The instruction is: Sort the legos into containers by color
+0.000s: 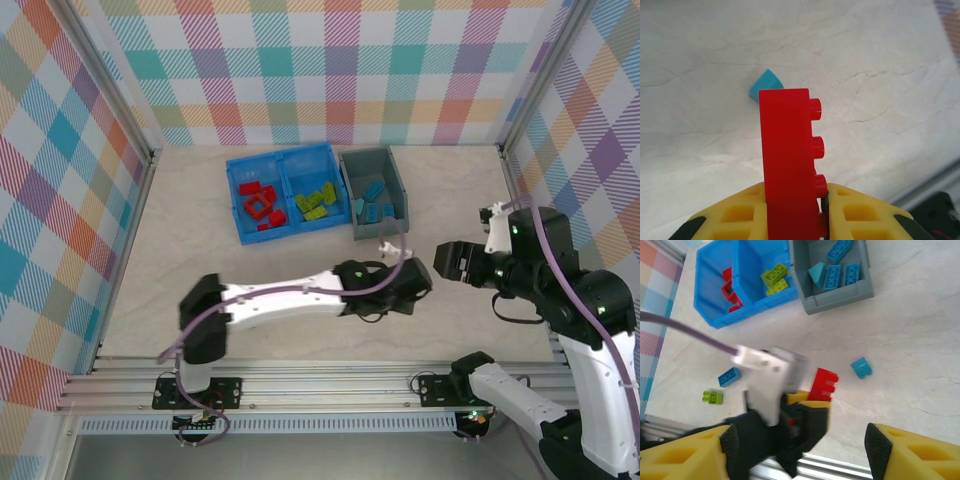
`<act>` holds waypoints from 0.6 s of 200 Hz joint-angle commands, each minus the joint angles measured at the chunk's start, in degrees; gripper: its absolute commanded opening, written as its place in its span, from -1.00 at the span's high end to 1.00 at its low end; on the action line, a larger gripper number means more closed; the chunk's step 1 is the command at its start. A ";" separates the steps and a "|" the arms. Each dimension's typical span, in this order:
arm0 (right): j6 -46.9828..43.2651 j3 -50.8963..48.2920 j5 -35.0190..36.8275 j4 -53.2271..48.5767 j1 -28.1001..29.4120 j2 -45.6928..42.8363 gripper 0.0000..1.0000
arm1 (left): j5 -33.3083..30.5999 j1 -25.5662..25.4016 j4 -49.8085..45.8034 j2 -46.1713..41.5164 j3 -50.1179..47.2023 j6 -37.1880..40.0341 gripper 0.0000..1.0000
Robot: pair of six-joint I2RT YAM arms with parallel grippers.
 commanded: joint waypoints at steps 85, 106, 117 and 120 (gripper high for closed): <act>-1.51 -13.75 -6.35 24.25 20.51 14.65 -0.34 | 2.86 36.63 -16.85 -12.07 -11.59 6.53 0.99; -0.47 -14.02 -4.24 29.67 24.55 18.35 -0.33 | 0.54 41.78 -17.87 -7.15 -7.54 9.97 0.99; -0.37 -13.90 -3.52 31.61 25.46 20.04 -0.33 | -1.55 43.22 -18.42 -4.16 -5.03 12.12 0.99; -0.37 -13.89 -3.34 32.03 25.68 20.36 -0.33 | -2.20 43.55 -18.74 -3.21 -4.02 12.67 0.99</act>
